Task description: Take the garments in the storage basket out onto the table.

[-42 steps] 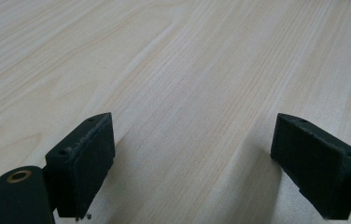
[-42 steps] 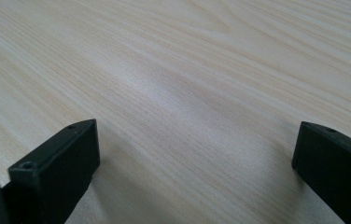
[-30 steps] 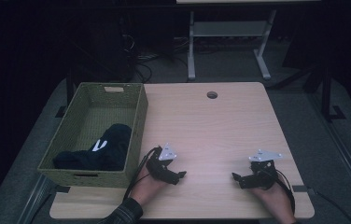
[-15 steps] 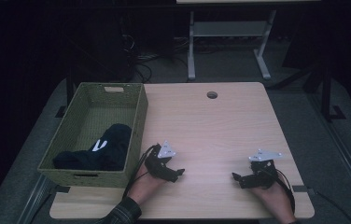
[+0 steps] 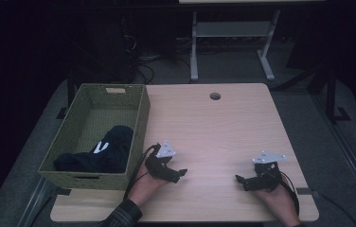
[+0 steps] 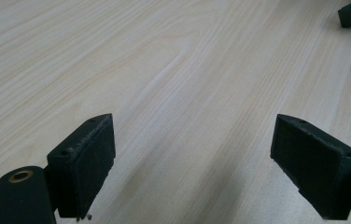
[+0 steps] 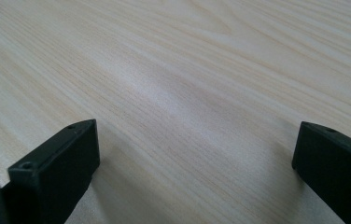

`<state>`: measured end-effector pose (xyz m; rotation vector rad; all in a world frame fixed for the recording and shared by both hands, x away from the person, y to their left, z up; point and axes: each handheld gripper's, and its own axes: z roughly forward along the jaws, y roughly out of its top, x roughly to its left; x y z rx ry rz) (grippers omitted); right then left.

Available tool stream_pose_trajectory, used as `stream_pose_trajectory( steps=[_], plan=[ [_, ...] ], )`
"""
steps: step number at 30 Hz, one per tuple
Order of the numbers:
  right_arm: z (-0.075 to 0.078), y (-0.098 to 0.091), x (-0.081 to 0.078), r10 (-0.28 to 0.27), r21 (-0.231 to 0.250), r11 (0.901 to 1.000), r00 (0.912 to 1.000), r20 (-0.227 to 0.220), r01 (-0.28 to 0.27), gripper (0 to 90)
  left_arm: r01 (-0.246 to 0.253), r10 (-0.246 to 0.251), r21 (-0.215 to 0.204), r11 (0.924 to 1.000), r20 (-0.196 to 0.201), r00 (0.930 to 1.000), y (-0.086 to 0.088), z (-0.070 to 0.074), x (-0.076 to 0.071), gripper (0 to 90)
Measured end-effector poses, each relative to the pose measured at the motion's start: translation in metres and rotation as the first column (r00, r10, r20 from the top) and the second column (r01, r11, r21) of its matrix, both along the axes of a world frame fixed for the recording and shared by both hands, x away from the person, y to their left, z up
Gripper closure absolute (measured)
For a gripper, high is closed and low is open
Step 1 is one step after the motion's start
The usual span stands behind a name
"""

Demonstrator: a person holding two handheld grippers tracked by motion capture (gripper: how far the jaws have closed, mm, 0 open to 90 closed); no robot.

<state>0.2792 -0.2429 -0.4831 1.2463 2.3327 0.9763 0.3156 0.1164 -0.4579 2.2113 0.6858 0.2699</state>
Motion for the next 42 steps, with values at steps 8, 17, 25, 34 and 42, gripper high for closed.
stream_pose_trajectory(
  steps=[8, 17, 25, 34, 42],
  plan=[
    [0.000, 0.000, 0.000, -0.001, 0.001, 1.0000, 1.0000, -0.001, 0.001, 0.4, 0.001, -0.001, -0.011, 0.9999, -0.009, 1.0000, 0.000, 0.003, 0.000, 13.7],
    [0.000, 0.000, 0.000, -0.001, 0.001, 1.0000, 1.0000, 0.000, 0.001, 0.4, 0.003, -0.003, -0.020, 0.9998, -0.006, 1.0000, 0.001, 0.010, 0.002, 13.7],
    [0.000, 0.000, 0.000, -0.001, 0.000, 1.0000, 1.0000, 0.000, 0.001, 0.4, 0.008, -0.008, -0.029, 0.9996, -0.010, 0.9999, 0.002, 0.014, 0.003, 13.7],
    [0.000, 0.000, 0.000, -0.001, 0.000, 1.0000, 1.0000, 0.000, 0.001, 0.4, -0.001, -0.001, -0.061, 0.9981, -0.023, 0.9997, 0.003, 0.020, 0.003, 13.7],
    [0.000, 0.000, 0.000, -0.001, 0.001, 1.0000, 1.0000, -0.001, 0.001, 0.4, 0.007, -0.009, -0.054, 0.9985, -0.021, 0.9997, 0.003, 0.027, 0.002, 13.7]
  ],
)
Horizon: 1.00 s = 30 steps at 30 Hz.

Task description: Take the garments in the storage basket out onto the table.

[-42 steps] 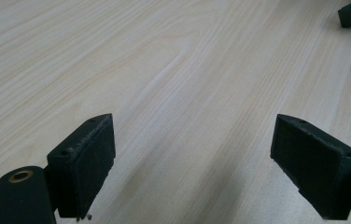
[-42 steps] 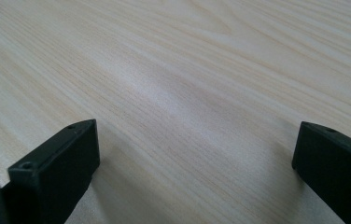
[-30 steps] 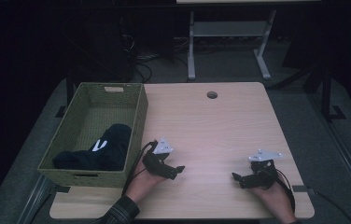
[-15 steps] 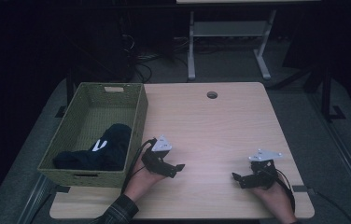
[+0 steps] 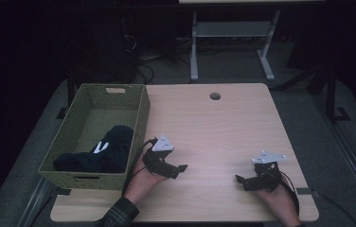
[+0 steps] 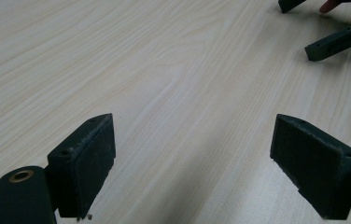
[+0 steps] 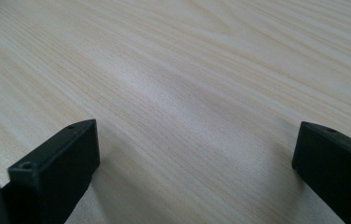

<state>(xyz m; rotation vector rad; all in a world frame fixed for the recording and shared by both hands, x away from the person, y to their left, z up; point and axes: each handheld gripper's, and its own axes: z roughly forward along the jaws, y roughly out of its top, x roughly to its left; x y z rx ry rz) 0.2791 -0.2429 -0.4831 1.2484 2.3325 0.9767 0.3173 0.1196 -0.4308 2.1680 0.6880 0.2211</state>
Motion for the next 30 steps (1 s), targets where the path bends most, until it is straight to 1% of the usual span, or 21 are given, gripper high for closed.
stream_pose_trajectory(
  steps=[4, 8, 10, 13, 16, 20, 24, 27, 30],
  plan=[
    [0.000, 0.000, 0.000, 0.000, 0.000, 1.0000, 1.0000, 0.001, 0.000, 0.4, -0.004, 0.004, -0.006, 1.0000, -0.002, 1.0000, 0.000, 0.003, 0.000, 13.7],
    [0.000, 0.000, 0.000, 0.000, 0.000, 1.0000, 1.0000, 0.000, 0.000, 0.4, 0.002, -0.002, 0.002, 1.0000, -0.003, 1.0000, 0.000, 0.004, 0.000, 13.7],
    [0.000, 0.000, 0.000, 0.000, 0.000, 1.0000, 1.0000, 0.000, 0.000, 0.4, 0.001, -0.001, 0.000, 1.0000, -0.007, 1.0000, 0.000, 0.005, 0.000, 13.7],
    [0.000, 0.000, 0.000, 0.000, 0.000, 1.0000, 1.0000, 0.000, 0.000, 0.4, -0.002, 0.002, -0.016, 0.9999, -0.009, 1.0000, 0.000, 0.005, 0.001, 13.7],
    [0.000, 0.000, 0.000, 0.000, 0.000, 1.0000, 1.0000, 0.000, 0.000, 0.4, -0.003, 0.002, -0.018, 0.9998, -0.012, 0.9999, 0.000, 0.006, 0.001, 13.7],
    [0.000, 0.000, 0.000, 0.000, 0.000, 1.0000, 1.0000, 0.000, 0.000, 0.4, 0.002, -0.002, 0.003, 1.0000, -0.004, 1.0000, 0.000, 0.010, 0.002, 13.7],
    [0.000, 0.000, 0.000, 0.000, 0.000, 1.0000, 1.0000, 0.000, 0.000, 0.4, -0.003, 0.003, -0.014, 0.9999, -0.006, 1.0000, 0.000, 0.013, 0.002, 13.7],
    [0.000, 0.000, 0.000, 0.000, 0.000, 1.0000, 1.0000, 0.000, 0.000, 0.4, 0.005, -0.005, 0.000, 1.0000, -0.005, 1.0000, 0.000, 0.014, 0.002, 13.7],
    [0.000, 0.000, 0.000, 0.000, 0.000, 1.0000, 1.0000, 0.000, 0.000, 0.4, 0.006, -0.006, -0.006, 1.0000, -0.006, 1.0000, -0.001, 0.017, 0.001, 13.7]
  ],
)
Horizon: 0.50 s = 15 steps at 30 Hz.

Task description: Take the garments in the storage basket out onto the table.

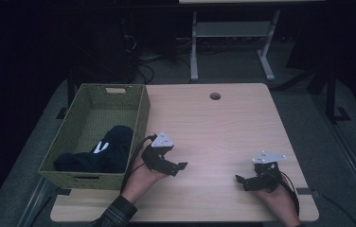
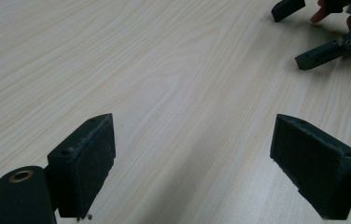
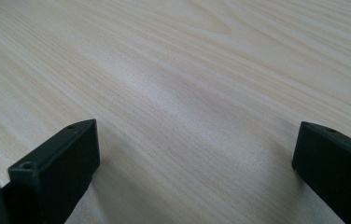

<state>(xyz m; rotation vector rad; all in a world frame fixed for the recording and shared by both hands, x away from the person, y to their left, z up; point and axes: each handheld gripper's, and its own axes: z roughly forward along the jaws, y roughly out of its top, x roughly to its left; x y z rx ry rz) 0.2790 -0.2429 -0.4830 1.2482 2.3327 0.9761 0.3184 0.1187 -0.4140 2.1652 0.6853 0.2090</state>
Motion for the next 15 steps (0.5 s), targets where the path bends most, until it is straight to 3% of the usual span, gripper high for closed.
stream_pose_trajectory(
  steps=[9, 15],
  plan=[
    [0.000, 0.000, 0.000, 0.000, 0.000, 1.0000, 1.0000, 0.000, 0.000, 0.4, 0.017, -0.018, 0.019, 0.9997, 0.017, 0.9997, -0.001, 0.011, -0.001, 13.7],
    [0.000, 0.000, 0.000, 0.000, 0.000, 1.0000, 1.0000, 0.000, 0.000, 0.4, 0.020, -0.020, 0.013, 0.9997, 0.007, 0.9998, 0.000, 0.015, 0.000, 13.7]
  ],
)
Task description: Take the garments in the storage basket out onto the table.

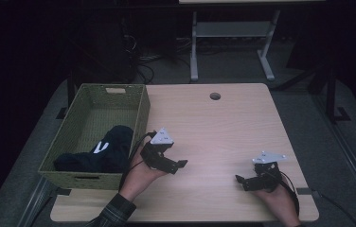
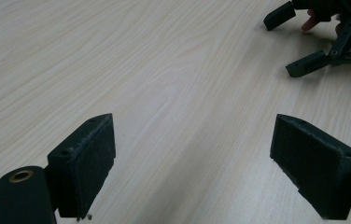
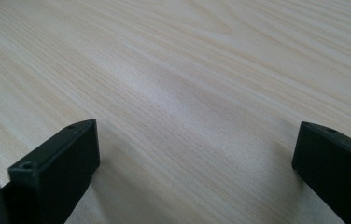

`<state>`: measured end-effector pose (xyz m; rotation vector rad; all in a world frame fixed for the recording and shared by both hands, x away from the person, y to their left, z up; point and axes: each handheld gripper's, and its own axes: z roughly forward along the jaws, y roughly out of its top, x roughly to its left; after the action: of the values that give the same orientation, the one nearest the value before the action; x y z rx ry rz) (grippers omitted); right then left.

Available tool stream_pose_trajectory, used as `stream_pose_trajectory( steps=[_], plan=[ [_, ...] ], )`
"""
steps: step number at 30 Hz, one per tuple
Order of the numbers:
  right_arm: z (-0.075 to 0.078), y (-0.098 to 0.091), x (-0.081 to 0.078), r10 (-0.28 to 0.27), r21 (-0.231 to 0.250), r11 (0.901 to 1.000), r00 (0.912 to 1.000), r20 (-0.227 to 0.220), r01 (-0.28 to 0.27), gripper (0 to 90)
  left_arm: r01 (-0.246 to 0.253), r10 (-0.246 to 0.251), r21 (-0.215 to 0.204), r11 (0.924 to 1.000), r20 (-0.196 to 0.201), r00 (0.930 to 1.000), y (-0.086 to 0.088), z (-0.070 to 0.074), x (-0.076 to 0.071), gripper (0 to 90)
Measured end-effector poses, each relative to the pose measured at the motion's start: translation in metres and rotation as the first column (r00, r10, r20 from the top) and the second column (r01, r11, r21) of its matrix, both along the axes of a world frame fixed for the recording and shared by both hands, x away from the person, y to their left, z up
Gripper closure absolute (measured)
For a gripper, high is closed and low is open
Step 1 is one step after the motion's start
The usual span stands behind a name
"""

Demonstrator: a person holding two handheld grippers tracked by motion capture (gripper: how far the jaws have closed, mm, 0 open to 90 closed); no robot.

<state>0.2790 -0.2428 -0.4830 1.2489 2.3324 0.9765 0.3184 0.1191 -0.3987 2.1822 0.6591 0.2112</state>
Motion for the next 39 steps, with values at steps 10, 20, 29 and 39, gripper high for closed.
stream_pose_trajectory(
  steps=[10, 20, 29, 39],
  plan=[
    [0.000, 0.000, 0.000, 0.000, 0.000, 1.0000, 1.0000, 0.000, 0.000, 0.4, 0.022, -0.022, 0.017, 0.9996, -0.004, 0.9997, -0.002, 0.005, 0.000, 13.7],
    [0.000, 0.000, 0.000, 0.000, 0.000, 1.0000, 1.0000, 0.000, 0.000, 0.4, 0.030, -0.030, 0.020, 0.9994, -0.009, 0.9995, -0.002, 0.011, 0.001, 13.8],
    [0.000, 0.000, 0.000, 0.000, 0.000, 1.0000, 1.0000, 0.000, 0.000, 0.4, 0.041, -0.040, 0.017, 0.9990, -0.015, 0.9991, 0.002, 0.018, 0.005, 13.8],
    [0.000, 0.000, 0.000, 0.000, 0.000, 1.0000, 1.0000, 0.001, 0.000, 0.4, 0.048, -0.047, 0.033, 0.9983, -0.028, 0.9985, 0.005, 0.027, 0.007, 13.8]
  ],
)
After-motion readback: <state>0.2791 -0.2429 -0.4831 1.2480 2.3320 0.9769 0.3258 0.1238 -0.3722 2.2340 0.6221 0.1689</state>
